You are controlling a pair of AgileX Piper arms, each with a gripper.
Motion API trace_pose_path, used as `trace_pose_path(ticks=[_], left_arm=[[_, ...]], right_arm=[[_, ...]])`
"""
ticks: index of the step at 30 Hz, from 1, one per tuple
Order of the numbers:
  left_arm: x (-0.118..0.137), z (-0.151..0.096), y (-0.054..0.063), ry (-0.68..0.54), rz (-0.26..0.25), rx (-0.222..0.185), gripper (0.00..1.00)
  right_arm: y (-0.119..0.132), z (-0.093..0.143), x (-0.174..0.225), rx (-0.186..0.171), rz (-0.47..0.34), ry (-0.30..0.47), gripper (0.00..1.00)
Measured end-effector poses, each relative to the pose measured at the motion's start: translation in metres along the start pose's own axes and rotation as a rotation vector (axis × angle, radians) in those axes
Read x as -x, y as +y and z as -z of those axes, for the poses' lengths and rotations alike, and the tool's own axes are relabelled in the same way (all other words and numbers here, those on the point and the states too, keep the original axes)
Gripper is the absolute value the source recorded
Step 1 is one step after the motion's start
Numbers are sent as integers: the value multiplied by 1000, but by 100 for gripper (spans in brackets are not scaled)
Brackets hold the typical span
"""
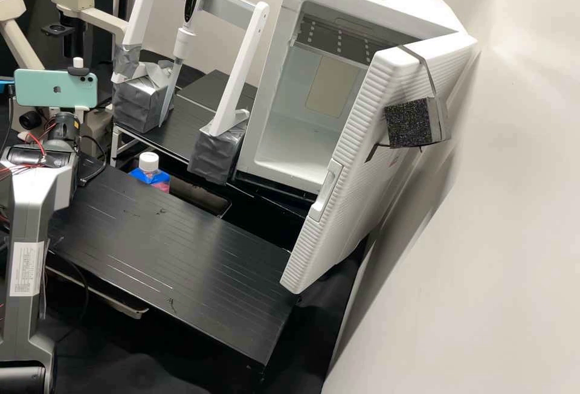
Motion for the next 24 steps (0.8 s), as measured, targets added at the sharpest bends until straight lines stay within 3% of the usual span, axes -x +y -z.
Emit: trace_pose_path(ticks=[24], left_arm=[[0,0,0,0,0,0,100]], right_arm=[[6,-5,-11,-2,2,-32,0]])
